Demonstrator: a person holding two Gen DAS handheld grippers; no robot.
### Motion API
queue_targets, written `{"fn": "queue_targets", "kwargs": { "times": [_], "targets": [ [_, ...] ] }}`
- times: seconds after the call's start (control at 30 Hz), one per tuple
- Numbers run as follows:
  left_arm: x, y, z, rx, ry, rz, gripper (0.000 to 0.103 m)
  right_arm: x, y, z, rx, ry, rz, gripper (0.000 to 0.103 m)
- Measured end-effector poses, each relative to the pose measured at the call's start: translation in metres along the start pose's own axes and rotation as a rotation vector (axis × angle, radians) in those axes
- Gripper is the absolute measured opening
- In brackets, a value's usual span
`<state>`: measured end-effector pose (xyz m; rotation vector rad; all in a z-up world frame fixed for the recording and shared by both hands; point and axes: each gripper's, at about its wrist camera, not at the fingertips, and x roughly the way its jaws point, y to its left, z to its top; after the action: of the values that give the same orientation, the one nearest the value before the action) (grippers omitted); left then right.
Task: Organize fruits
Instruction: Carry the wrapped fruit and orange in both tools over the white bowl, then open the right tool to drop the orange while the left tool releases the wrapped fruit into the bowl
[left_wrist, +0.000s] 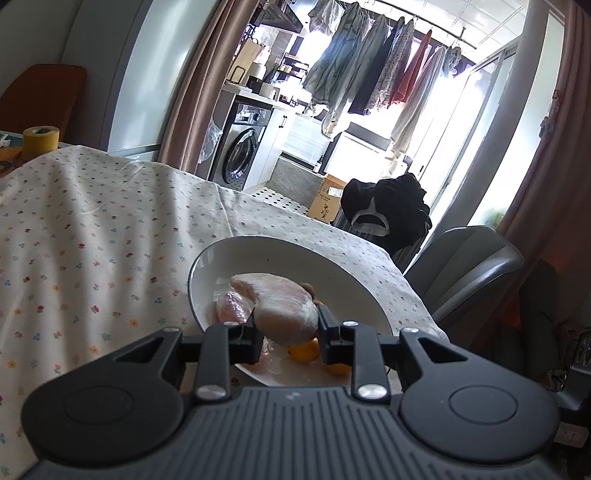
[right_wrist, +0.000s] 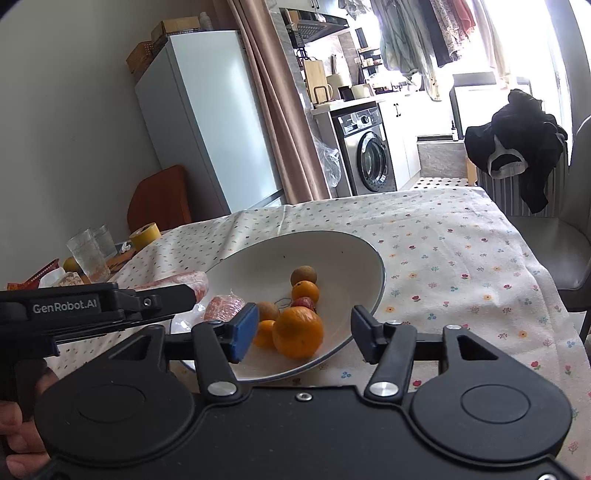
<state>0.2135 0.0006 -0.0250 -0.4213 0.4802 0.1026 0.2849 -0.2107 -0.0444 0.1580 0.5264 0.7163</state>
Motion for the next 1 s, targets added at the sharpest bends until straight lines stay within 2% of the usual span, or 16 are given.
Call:
{"fn": "queue_targets", "kwargs": {
  "times": [0.33, 0.43, 0.5, 0.57, 0.67, 0.87, 1.0],
  "targets": [
    [0.025, -0.005, 0.005, 0.008, 0.016, -0.003, 0.027, -0.003, -0.004, -0.004, 0.0, 0.021, 0.011, 0.065],
    [0.03, -0.007, 0.005, 0.004, 0.02, 0.022, 0.029, -0.004, -0.003, -0.006, 0.0, 0.024, 0.018, 0.067],
    [0.031, -0.007, 0.004, 0.004, 0.029, 0.045, 0.036, -0.005, -0.003, -0.007, -0.001, 0.026, 0.02, 0.067],
    [0.029, -0.005, 0.003, 0.005, 0.029, 0.048, 0.051, -0.005, -0.003, -0.008, 0.0, 0.027, 0.02, 0.068],
    [0.021, -0.003, 0.003, 0.018, 0.003, 0.061, 0.066, -0.005, -0.002, -0.008, 0.003, 0.028, 0.021, 0.069],
    [0.002, 0.003, 0.004, 0.016, -0.018, 0.069, 0.076, -0.007, 0.007, -0.009, -0.001, 0.032, 0.034, 0.069],
    [-0.014, 0.013, 0.003, 0.003, -0.026, 0.07, 0.079, -0.011, 0.017, -0.009, -0.016, 0.029, 0.04, 0.069]
  ]
}}
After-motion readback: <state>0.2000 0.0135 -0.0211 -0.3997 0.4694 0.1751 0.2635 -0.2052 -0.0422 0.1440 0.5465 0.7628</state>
